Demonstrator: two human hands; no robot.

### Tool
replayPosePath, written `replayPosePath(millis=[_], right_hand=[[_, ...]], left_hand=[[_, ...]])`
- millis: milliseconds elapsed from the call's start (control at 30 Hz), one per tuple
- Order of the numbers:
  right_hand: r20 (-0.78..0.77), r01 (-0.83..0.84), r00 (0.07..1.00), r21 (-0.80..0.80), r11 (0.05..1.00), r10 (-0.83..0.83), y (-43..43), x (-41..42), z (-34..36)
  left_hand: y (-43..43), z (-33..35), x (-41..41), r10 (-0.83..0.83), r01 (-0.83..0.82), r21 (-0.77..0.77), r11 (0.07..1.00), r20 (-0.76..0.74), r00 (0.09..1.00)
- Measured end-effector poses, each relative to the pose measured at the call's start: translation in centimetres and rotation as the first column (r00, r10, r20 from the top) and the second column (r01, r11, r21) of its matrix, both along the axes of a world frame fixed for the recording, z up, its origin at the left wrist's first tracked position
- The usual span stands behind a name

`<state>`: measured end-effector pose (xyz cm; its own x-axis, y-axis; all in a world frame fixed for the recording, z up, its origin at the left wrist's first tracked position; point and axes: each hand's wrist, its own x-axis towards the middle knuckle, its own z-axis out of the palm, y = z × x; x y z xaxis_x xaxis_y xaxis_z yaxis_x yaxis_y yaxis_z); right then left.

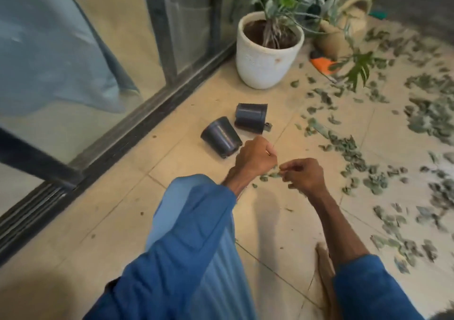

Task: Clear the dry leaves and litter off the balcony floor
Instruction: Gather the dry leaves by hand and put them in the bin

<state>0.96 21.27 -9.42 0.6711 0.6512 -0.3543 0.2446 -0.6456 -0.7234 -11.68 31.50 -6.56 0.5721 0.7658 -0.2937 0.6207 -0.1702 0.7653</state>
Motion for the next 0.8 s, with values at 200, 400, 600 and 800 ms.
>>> replayPosePath(millis=[200, 400, 600, 800], right_hand=[[0.163, -0.258, 0.943, -0.188, 0.948, 0.289, 0.6, -0.6, -10.6], [0.326, -0.397, 0.830, -0.222, 0.891, 0.452, 2.6, -2.7, -15.1], [0.297, -0.385, 0.855, -0.185, 0.904, 0.425, 2.6, -1.9, -15.4], [0.033, -0.085, 0.996, 0.296, 0.952, 0.078, 2.4, 0.2, -6.8]], left_hand=[[3.9, -4.0, 3.8, -0.163, 0.198, 0.104, 0.975, -0.279, 0.946], [6.4, -7.4, 1.0, -0.136, 0.154, 0.011, 0.988, -0.408, 0.903], [7.1, -9.6, 0.0, -0.146, 0.096, -0.148, 0.984, -0.374, 0.916], [3.2, -7.7, 2.8, 0.112, -0.140, -0.730, 0.669, -0.087, 0.990]])
